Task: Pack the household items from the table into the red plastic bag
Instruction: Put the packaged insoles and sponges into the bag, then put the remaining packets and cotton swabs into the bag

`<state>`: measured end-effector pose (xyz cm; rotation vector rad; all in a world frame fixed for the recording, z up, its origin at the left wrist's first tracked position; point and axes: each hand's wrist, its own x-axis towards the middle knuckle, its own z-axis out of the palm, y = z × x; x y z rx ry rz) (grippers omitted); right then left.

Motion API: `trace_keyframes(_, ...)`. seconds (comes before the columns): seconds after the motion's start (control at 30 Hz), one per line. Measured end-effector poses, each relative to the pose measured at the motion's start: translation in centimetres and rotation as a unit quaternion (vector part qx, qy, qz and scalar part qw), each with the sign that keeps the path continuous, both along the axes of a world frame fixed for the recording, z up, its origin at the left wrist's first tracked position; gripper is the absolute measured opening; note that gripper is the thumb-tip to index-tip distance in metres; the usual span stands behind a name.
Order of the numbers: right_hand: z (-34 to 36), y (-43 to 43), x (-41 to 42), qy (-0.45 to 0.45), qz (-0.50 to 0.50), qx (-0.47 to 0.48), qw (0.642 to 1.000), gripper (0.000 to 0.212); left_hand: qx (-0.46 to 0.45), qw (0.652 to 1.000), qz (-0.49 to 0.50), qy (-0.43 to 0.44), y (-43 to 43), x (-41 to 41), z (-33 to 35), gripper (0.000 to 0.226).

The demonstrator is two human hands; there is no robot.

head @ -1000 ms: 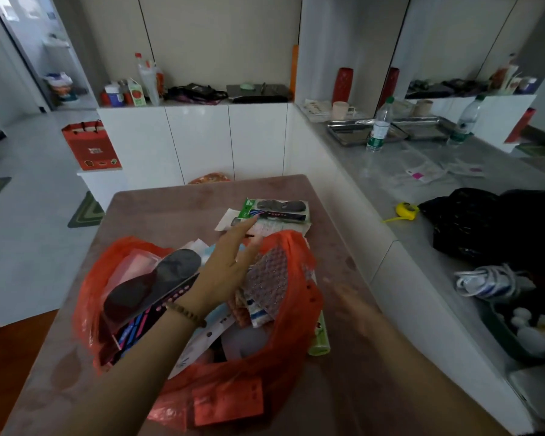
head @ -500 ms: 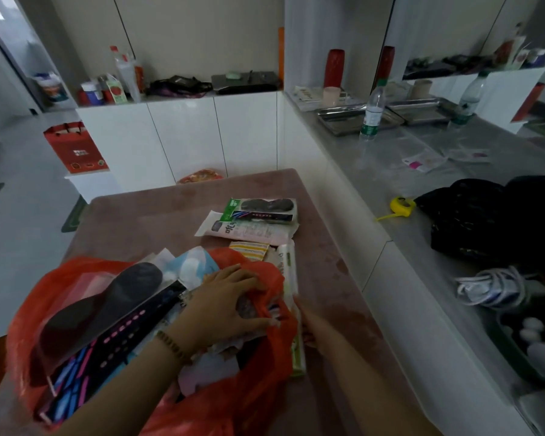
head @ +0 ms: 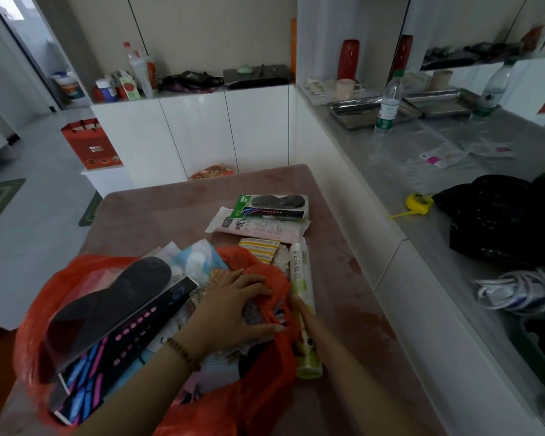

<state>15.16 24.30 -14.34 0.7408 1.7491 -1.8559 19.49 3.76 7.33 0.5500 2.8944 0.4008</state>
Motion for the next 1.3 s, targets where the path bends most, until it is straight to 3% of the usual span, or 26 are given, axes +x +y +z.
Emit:
trace_keyframes(0.1,10.9,-0.9,2.5,0.035,-0.004,0.067,0.997,0.070,0.000,1.000,-0.004,-0.007,0.0,-0.1,0.3,0.085)
trace_keyframes(0.23,17.7,-0.3,2.2,0.168,0.021,0.117,0.979,0.046,0.038,0.999,-0.009,0.021,-0.9,0.3,1.7,0.082)
trace_keyframes(0.37,24.1,-1.4,2.6,0.307,0.037,0.112,0.945,0.023,0.122,0.983,0.046,0.129,-4.3,1.4,4.2,0.071)
trace_keyframes(0.47,27.2,-3.7,3.5,0.351,0.070,0.085,0.930,0.008,0.067,0.960,0.140,0.231,-9.9,2.7,5.7,0.066)
trace_keyframes(0.6,28.5,-7.6,5.2,0.378,0.118,0.067,0.916,0.018,0.002,0.915,0.314,0.254,-17.4,5.7,5.8,0.070)
trace_keyframes(0.67,28.1,-9.6,5.6,0.380,0.137,0.066,0.912,0.019,0.000,0.900,0.389,0.197,-19.6,7.0,5.4,0.079)
trace_keyframes(0.73,27.8,-11.8,6.4,0.384,0.163,0.068,0.906,0.021,0.042,0.895,0.435,0.094,-21.3,7.9,4.9,0.074)
trace_keyframes(0.83,26.7,-13.9,7.3,0.375,0.212,0.078,0.899,0.031,0.121,0.910,0.387,0.080,-23.2,8.5,3.9,0.023)
trace_keyframes(0.93,25.2,-14.7,7.3,0.354,0.274,0.139,0.884,0.048,0.241,0.907,0.335,0.088,-23.9,8.7,4.0,0.024)
trace_keyframes(1.0,24.8,-14.6,7.4,0.335,0.327,0.200,0.861,0.061,0.405,0.852,0.329,0.043,-24.0,9.1,4.8,0.016)
trace_keyframes(1.07,25.5,-14.6,7.9,0.325,0.373,0.239,0.836,0.057,0.532,0.775,0.340,0.007,-24.3,9.4,5.2,0.020)
trace_keyframes(1.1,25.8,-14.6,8.2,0.322,0.399,0.259,0.819,0.054,0.564,0.754,0.338,0.010,-24.7,9.4,5.2,0.021)
trace_keyframes(1.2,25.9,-15.1,9.2,0.345,0.479,0.357,0.724,0.054,0.554,0.768,0.321,0.036,-25.0,9.2,5.5,0.023)
trace_keyframes(1.3,24.6,-16.4,9.7,0.347,0.508,0.372,0.695,0.063,0.555,0.790,0.257,0.029,-24.1,8.8,6.2,0.030)
